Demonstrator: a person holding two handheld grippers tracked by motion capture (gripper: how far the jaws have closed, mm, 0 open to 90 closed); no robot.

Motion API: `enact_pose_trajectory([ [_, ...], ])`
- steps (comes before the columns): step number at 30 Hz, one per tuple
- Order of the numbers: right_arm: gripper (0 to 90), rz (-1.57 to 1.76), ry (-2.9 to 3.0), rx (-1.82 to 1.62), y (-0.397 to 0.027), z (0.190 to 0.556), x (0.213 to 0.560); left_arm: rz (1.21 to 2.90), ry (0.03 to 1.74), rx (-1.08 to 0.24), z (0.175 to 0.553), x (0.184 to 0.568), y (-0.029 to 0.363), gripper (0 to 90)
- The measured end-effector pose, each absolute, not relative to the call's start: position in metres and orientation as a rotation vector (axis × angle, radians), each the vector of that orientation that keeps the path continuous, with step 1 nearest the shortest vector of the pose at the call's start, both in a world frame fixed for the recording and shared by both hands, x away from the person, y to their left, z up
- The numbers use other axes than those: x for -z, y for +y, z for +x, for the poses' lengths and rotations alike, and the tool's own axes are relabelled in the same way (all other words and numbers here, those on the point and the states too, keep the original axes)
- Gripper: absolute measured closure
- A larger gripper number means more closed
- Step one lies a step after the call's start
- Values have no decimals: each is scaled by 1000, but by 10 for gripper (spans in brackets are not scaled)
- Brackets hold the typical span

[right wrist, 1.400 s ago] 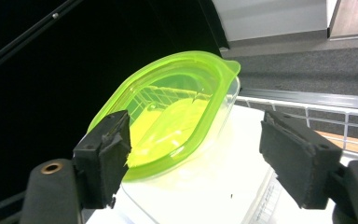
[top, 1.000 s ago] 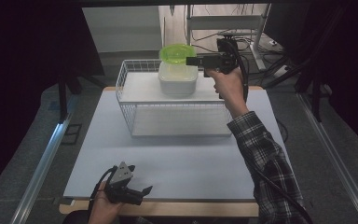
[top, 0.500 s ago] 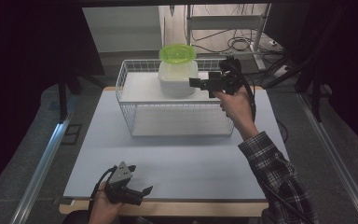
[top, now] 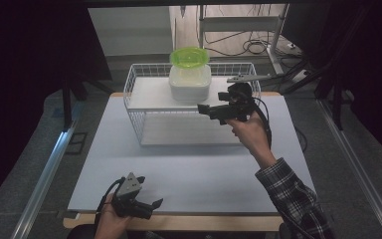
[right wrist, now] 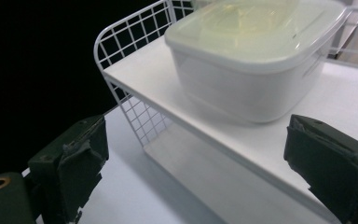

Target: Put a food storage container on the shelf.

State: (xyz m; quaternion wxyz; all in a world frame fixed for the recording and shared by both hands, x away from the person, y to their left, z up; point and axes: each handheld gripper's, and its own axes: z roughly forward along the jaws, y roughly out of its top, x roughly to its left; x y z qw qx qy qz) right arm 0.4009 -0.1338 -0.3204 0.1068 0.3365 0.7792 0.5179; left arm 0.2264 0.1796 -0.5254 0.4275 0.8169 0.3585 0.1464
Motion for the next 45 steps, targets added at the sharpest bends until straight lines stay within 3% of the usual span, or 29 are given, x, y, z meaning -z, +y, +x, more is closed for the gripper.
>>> enact_pose_trajectory([
  [25, 64, 866, 2327, -1411, -138, 372, 376, 2070, 889, -371, 226, 526, 178, 22],
  [45, 10, 868, 2331, -1378, -169, 357, 423, 2082, 871, -364, 225, 526, 176, 24],
])
